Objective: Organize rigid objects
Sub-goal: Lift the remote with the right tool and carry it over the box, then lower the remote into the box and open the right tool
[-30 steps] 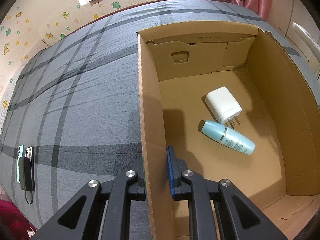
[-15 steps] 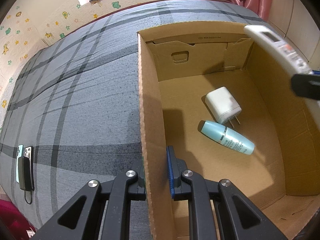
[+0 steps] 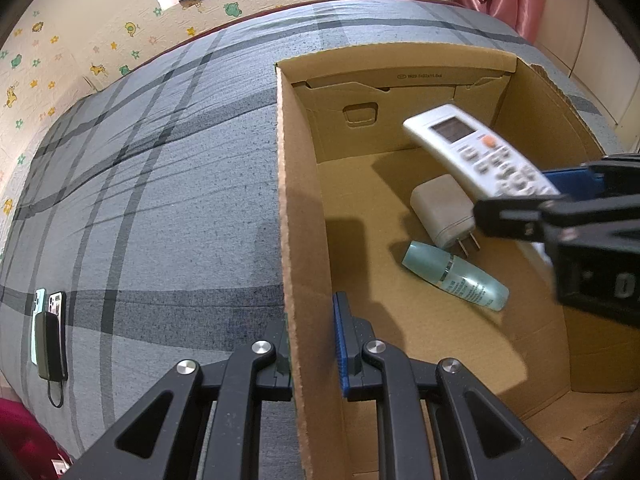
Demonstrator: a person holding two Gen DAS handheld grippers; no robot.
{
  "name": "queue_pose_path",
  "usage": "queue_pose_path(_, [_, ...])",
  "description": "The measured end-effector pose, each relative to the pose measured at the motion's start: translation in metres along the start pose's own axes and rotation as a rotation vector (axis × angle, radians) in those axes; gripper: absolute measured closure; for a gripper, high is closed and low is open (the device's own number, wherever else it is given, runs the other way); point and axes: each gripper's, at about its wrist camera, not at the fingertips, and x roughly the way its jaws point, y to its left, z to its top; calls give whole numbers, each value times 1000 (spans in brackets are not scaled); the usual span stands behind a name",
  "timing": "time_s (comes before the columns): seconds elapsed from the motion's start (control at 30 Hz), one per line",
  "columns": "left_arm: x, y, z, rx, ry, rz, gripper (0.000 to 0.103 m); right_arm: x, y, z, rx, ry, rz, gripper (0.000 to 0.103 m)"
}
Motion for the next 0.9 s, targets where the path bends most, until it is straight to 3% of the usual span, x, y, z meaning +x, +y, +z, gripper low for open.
queue_pose_path(0.4, [0, -1, -1, 4, 1, 4, 88, 38, -1, 8, 4, 74, 27, 54])
queue_pose_path(0.9, [2, 0, 1, 3, 5, 5, 88, 39, 1, 10, -7, 82, 28, 53])
